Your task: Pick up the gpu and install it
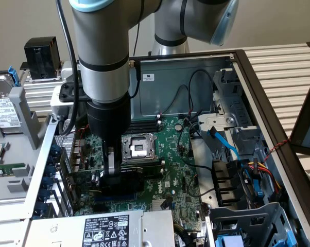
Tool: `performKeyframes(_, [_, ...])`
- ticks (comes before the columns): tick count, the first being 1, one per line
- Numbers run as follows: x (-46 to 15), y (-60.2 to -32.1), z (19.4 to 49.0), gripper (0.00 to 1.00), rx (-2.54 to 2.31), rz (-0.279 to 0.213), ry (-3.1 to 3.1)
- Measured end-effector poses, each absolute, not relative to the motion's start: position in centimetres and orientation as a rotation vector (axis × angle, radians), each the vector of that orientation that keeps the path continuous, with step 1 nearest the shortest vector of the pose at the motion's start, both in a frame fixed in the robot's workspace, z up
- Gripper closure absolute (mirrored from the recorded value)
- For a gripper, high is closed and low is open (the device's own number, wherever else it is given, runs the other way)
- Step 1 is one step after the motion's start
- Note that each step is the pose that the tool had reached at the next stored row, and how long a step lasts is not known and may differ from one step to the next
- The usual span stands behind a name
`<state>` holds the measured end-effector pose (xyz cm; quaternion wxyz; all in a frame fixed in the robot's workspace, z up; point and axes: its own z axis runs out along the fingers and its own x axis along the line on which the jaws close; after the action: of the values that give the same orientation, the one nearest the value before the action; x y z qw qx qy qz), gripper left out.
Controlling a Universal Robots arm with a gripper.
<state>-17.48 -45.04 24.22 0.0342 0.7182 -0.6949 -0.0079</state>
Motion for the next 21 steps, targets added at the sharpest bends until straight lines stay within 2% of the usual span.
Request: performKeyframes(21, [-17.47, -45.06, 24.35, 0.73, 2.214, -0.024, -2.131])
